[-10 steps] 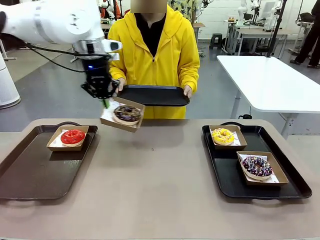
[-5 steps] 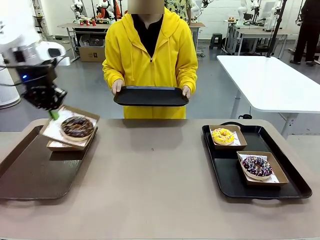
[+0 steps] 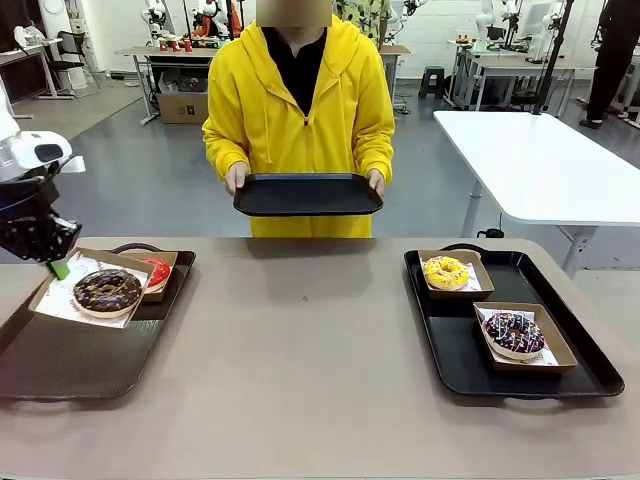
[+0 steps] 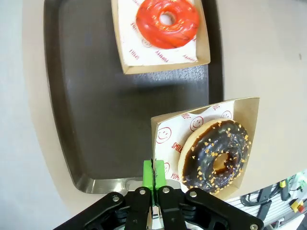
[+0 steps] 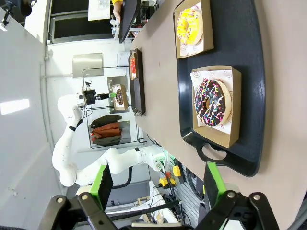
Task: Individually package the donuts and arrange them on the tray.
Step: Place the picked Paper togo box on the Handle tray.
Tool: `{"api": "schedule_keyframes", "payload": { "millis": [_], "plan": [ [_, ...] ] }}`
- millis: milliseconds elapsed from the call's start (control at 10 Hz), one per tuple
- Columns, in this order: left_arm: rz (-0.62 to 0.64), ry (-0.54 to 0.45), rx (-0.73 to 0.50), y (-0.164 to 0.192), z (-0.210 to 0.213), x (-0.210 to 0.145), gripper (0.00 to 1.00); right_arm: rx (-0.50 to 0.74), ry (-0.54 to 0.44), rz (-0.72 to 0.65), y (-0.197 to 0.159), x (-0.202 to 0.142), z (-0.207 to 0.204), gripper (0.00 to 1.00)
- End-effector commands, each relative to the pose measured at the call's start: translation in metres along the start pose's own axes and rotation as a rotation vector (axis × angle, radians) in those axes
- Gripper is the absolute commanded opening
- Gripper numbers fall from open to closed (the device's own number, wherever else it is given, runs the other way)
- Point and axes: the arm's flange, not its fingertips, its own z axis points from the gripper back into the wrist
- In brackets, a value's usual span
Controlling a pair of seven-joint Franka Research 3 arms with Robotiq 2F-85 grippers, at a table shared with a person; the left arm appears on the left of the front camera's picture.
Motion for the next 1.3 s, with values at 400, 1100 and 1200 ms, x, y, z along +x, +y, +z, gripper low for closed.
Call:
{"api": "schedule_keyframes", "payload": {
  "millis": [400,1100,1200],
  "plan": [
    [-0.001,0.019,0.017,0.009,-0.0056,-0.0037,0.01,0.008,0.005,0.001,0.002,-0.0003,0.0018,1.0],
    [-0.001,0.019,0.017,0.009,-0.0056,-0.0037,0.01,0.008,0.005,0.001,0.002,-0.0003,0.0018,1.0],
    [-0.001,0.019,0.017,0.009,-0.0056,-0.0037,0.01,0.008,0.005,0.001,0.002,-0.0003,0.0018,1.0]
  ]
}}
